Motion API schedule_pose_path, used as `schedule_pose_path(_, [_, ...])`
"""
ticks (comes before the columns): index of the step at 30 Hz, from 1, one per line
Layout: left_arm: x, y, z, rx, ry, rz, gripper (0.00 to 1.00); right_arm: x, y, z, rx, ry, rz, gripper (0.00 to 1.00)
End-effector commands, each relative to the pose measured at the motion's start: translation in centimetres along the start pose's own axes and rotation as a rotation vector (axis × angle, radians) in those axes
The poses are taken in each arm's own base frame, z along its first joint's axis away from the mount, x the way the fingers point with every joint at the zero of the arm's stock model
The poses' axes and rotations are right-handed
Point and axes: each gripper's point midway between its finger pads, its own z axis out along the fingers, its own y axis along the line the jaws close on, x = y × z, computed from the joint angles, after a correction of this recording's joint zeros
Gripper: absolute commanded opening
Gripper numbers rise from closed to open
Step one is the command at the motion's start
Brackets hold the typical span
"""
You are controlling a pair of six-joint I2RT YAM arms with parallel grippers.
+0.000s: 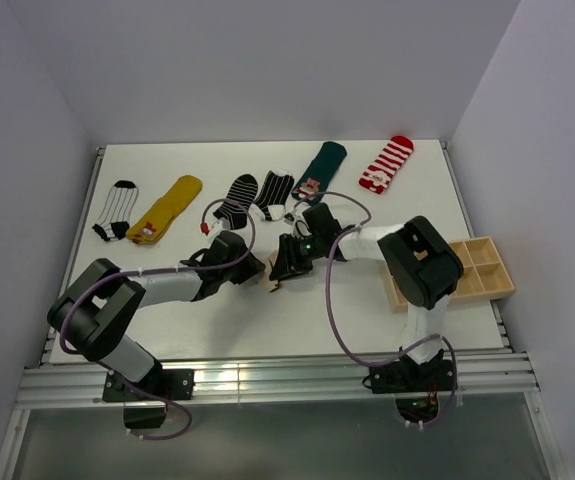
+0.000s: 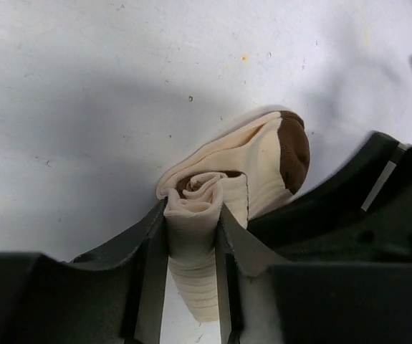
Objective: Roll the socks
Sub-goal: Roll the sock at the center of the board.
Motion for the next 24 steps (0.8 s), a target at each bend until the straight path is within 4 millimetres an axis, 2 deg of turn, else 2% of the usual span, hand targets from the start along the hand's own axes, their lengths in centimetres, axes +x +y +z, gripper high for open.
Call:
schedule_pose_path(1, [1.3, 2.4, 0.1, -0.121, 0.039, 0.015, 0.31, -1.1, -2.7, -2.0, 0.251, -0.15, -0.121, 0.43])
schedule_pose_path(2, [1.0, 2.0, 0.2, -0.125, 0.034, 0.015, 0.3, -1.3, -2.4, -2.5, 0.269, -0.177, -0.14, 0.46])
schedule_pose_path(3, [1.2, 2.5, 0.1, -0.154, 0.046, 0.023, 0.3, -2.2, -2.1, -2.9, 0.304, -0.242, -0.182, 0.48])
schedule_pose_path(4, [1.3, 2.8, 0.0, -0.179, 0.055, 0.033, 0.3, -2.3, -1.4, -3.9, 0.314, -0.284, -0.214, 0.49])
schedule_pose_path(5, [0.9, 2.3, 0.1, -0.183, 0.053, 0.039, 0.3, -2.5, -1.3, -4.3, 0.337, -0.319, -0.238, 0.51])
schedule_pose_path(6, [1.0, 2.7, -0.2, -0.213, 0.06, 0.054, 0.3, -2.0, -1.1, -4.3, 0.356, -0.334, -0.266, 0.52])
schedule_pose_path(7, [0.9, 2.8, -0.3, -0.229, 0.063, 0.063, 0.3, -2.9, -0.9, -5.3, 0.416, -0.403, -0.306, 0.53])
schedule_pose_path(9, [0.5, 2.3, -0.4, -0.239, 0.06, 0.074, 0.3, -2.5, -0.6, -5.6, 0.457, -0.444, -0.361, 0.56])
schedule_pose_path(10, [0.6, 2.7, -0.5, -0.263, 0.073, 0.083, 0.3, -2.5, 0.2, -5.8, 0.502, -0.485, -0.417, 0.57])
schedule_pose_path(12, [0.5, 2.2, -0.5, -0.267, 0.083, 0.088, 0.3, -2.3, 1.4, -5.9, 0.522, -0.531, -0.488, 0.57])
schedule_pose_path(13, [0.8, 2.7, -0.4, -0.291, 0.099, 0.095, 0.3, -2.0, 2.1, -5.7, 0.549, -0.555, -0.519, 0.58])
schedule_pose_path(16, [1.2, 2.5, -0.1, -0.299, 0.125, 0.093, 0.3, -1.5, 4.7, -5.3, 0.541, -0.596, -0.604, 0.58])
schedule_pose_path(18, [1.4, 2.4, 0.0, -0.299, 0.137, 0.094, 0.3, -1.8, 5.6, -5.1, 0.565, -0.619, -0.652, 0.58])
schedule_pose_path(20, [1.4, 2.4, 0.1, -0.305, 0.144, 0.094, 0.31, -1.3, 6.7, -4.3, 0.551, -0.612, -0.699, 0.58])
schedule_pose_path(23, [1.4, 2.2, 0.1, -0.307, 0.148, 0.098, 0.31, -0.9, 6.9, -2.9, 0.565, -0.59, -0.734, 0.59])
schedule_pose_path(24, [1.4, 2.2, 0.0, -0.306, 0.148, 0.101, 0.31, -0.9, 6.3, -2.4, 0.588, -0.581, -0.738, 0.59])
